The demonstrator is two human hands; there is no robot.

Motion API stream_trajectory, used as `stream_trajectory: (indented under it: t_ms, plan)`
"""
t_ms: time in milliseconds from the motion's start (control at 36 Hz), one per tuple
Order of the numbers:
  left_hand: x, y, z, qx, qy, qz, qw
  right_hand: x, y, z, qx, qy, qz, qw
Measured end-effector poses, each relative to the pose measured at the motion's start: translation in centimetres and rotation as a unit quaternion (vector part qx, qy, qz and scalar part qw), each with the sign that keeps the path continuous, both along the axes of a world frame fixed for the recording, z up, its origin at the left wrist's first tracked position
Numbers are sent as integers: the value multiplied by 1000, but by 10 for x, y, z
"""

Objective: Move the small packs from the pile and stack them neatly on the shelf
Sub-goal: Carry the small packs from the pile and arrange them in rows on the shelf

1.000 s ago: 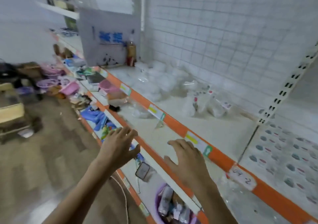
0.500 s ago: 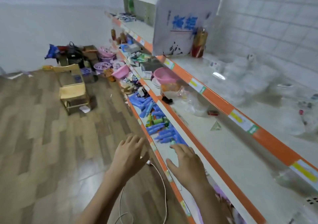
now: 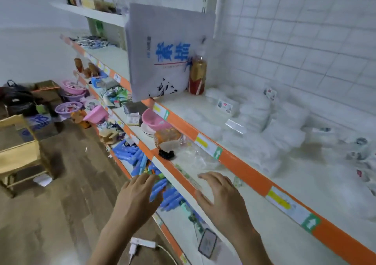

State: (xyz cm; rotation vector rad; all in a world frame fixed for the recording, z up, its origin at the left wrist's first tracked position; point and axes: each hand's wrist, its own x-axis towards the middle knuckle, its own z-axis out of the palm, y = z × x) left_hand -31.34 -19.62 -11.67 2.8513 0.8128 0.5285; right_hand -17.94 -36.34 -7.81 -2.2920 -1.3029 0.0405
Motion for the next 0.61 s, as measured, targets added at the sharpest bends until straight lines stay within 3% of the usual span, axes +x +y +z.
stream_trajectory:
  t_ms: [222,361,444,611]
  plan:
    - [143,99,80,38,-40,-119,991,116,55,76,44,-81,-61,994]
    - [222,130,121,49,-72,-172,981,175,90,106,-11,-102,-94,990]
    - [269,146,131,20,-65,-213,975,203,117,105,-48,-66,-96,992]
    - [354,174,118,-4,29,-283,959,241,161,83,-205,-97,-98,969]
